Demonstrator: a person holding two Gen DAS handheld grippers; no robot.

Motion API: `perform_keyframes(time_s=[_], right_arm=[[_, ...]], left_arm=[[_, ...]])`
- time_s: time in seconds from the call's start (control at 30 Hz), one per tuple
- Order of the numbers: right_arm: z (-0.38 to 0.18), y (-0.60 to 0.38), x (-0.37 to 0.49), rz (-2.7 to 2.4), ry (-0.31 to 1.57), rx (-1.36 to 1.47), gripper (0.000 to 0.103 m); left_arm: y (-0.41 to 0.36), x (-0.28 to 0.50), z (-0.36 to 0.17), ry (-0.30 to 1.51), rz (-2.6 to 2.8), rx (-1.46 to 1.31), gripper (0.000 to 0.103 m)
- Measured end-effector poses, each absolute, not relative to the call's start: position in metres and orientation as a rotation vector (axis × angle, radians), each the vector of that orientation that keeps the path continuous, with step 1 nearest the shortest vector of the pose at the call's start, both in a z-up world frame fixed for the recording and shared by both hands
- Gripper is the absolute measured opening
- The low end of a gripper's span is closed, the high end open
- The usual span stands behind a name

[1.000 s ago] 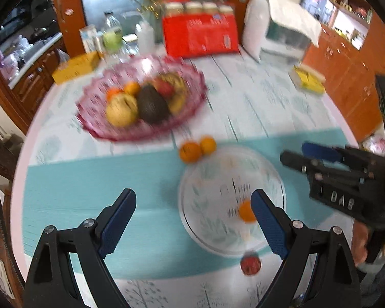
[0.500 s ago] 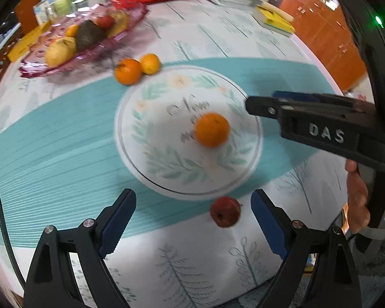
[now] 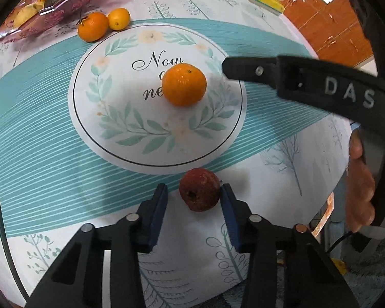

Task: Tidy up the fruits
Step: 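Grasp the red lychee with the left gripper while the right gripper grasps the tangerine on the plate, then carry the lychee and tangerine over the pink bowl and lower them in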

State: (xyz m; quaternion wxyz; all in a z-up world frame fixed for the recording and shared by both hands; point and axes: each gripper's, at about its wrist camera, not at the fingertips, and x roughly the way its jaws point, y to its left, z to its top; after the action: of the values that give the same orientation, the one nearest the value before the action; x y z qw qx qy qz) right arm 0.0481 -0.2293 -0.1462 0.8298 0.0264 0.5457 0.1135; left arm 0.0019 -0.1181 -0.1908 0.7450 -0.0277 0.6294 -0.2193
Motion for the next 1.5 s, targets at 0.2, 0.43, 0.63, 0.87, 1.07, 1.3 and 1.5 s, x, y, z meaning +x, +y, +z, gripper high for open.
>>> perform_keyframes(time_s=[0.2, 0.43, 0.63, 0.87, 1.07, 1.3, 1.5], right_arm=[[-0.150, -0.219, 0.051, 0.268, 1.169, 0.056, 0.046], [-0.157, -0.208, 0.056, 0.298, 1.196, 0.055, 0.046], [-0.166, -0.201, 0.061, 0.324, 1.225, 0.061, 0.047], [-0.170, -0.190, 0.067, 0.356, 1.229, 0.068, 0.047], [-0.178, -0.182, 0.069, 0.360, 1.248, 0.043, 0.047], [-0.178, -0.184, 0.070, 0.370, 1.244, 0.051, 0.042], [-0.159, -0.176, 0.069, 0.403, 1.184, 0.022, 0.041]], left_arm=[[-0.115, 0.002, -0.191, 1.370, -0.499, -0.093, 0.032], [-0.122, 0.003, -0.188, 1.339, -0.530, -0.098, 0.031], [-0.097, 0.006, -0.189, 1.321, -0.485, -0.175, 0.031], [-0.065, 0.008, -0.187, 1.305, -0.383, -0.224, 0.030], [-0.034, 0.018, -0.192, 1.291, -0.309, -0.246, 0.030], [-0.023, 0.028, -0.184, 1.260, -0.278, -0.247, 0.030], [-0.022, 0.041, -0.161, 1.205, -0.261, -0.226, 0.030]])
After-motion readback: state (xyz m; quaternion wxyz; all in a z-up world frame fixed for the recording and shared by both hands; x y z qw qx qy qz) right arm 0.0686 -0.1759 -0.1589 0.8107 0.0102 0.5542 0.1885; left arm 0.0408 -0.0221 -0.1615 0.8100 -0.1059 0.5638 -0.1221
